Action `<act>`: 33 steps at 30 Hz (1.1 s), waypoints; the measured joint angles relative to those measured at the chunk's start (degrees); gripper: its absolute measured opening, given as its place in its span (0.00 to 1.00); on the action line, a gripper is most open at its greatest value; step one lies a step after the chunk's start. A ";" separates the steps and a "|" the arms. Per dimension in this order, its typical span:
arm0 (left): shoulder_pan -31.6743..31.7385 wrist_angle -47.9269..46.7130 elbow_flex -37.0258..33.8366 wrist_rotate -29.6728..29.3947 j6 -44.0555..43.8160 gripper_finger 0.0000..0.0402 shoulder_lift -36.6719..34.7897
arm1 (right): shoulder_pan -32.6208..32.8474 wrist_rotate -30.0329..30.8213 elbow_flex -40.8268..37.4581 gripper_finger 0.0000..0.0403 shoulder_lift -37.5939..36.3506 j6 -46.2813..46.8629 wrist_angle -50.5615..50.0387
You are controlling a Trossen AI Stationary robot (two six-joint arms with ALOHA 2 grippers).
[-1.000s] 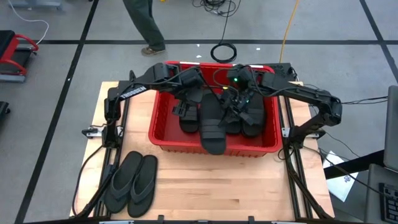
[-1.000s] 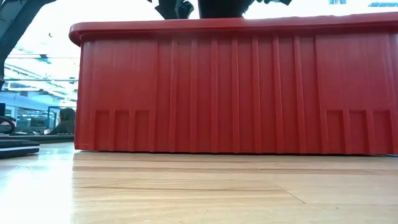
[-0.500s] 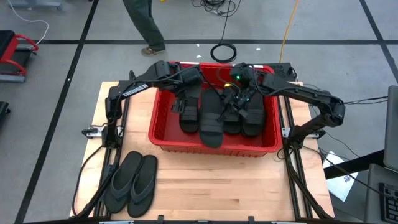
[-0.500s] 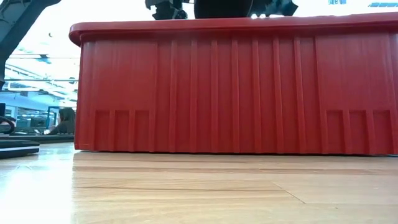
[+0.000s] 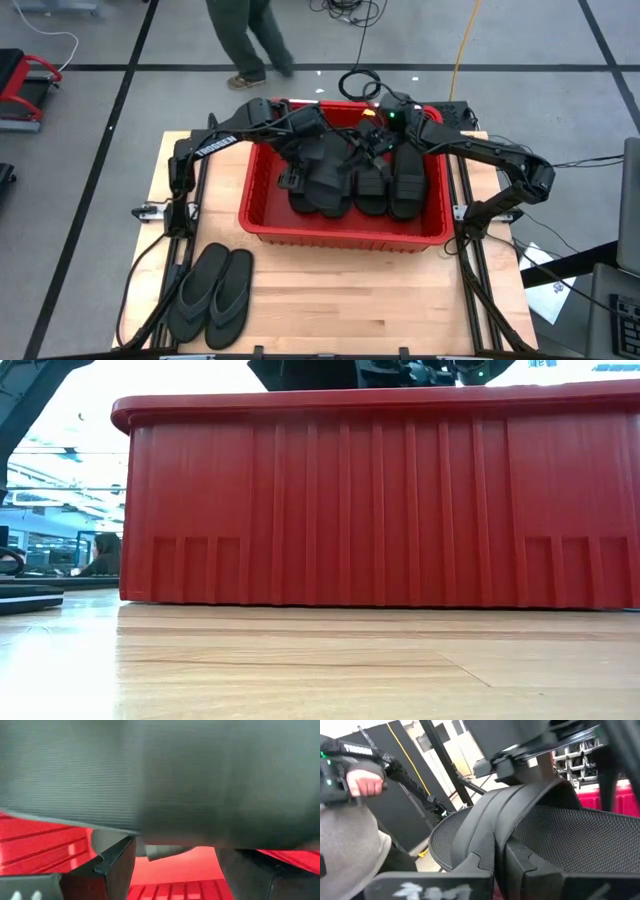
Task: Pick and place slides into bin
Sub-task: Put the black slipper into the red organizer bin
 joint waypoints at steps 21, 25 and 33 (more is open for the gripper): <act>2.69 -0.51 -0.13 -0.27 0.97 0.66 0.11 | 2.97 4.36 -4.50 0.01 0.05 -3.34 -1.20; 2.32 -0.44 -0.13 -0.50 0.37 0.66 0.11 | 3.12 -0.01 -4.55 0.01 0.02 -3.39 -1.27; 2.27 -0.22 -0.13 -5.51 0.39 0.66 0.11 | 4.64 -4.47 -4.55 0.01 0.02 -0.62 -0.98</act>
